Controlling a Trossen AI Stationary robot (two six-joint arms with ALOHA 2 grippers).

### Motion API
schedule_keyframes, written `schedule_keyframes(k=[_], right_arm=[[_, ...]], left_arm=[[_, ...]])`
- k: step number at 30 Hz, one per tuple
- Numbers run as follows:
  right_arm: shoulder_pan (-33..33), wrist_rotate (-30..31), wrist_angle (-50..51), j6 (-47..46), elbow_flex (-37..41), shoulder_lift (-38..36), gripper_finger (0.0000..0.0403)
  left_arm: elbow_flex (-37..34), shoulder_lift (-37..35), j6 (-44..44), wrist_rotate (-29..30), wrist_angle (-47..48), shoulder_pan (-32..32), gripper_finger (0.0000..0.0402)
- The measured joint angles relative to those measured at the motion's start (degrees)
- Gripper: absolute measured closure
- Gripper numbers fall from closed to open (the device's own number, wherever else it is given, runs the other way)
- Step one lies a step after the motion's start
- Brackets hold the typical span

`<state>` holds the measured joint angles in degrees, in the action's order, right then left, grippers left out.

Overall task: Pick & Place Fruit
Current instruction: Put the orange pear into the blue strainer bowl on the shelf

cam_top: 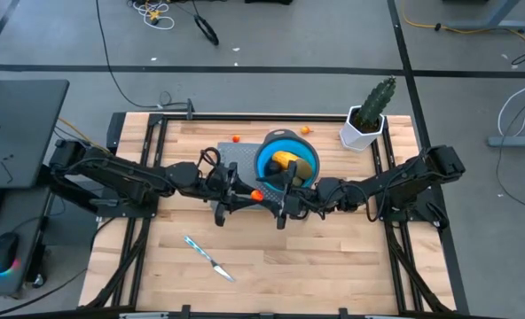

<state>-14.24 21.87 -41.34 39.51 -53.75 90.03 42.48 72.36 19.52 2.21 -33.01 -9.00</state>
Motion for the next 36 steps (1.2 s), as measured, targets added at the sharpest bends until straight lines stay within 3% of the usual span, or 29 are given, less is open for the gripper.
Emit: schedule_keyframes(k=[10, 25, 36], right_arm=[[0.0, -2.9, 0.0, 0.0, 0.0, 0.0, 0.0197], [0.0, -2.3, 0.1, -1.1, 0.0, 0.0, 0.0201], [-0.1, 2.2, 0.2, -1.1, 0.0, 0.0, 0.0201]], left_arm=[[0.0, 0.0, -1.9, 1.4, 0.0, 0.0, 0.026], [0.0, 0.0, -2.0, 1.1, 1.1, 0.0, 0.0258], [0.0, 0.0, -2.4, 1.3, 1.9, 0.0, 0.0239]])
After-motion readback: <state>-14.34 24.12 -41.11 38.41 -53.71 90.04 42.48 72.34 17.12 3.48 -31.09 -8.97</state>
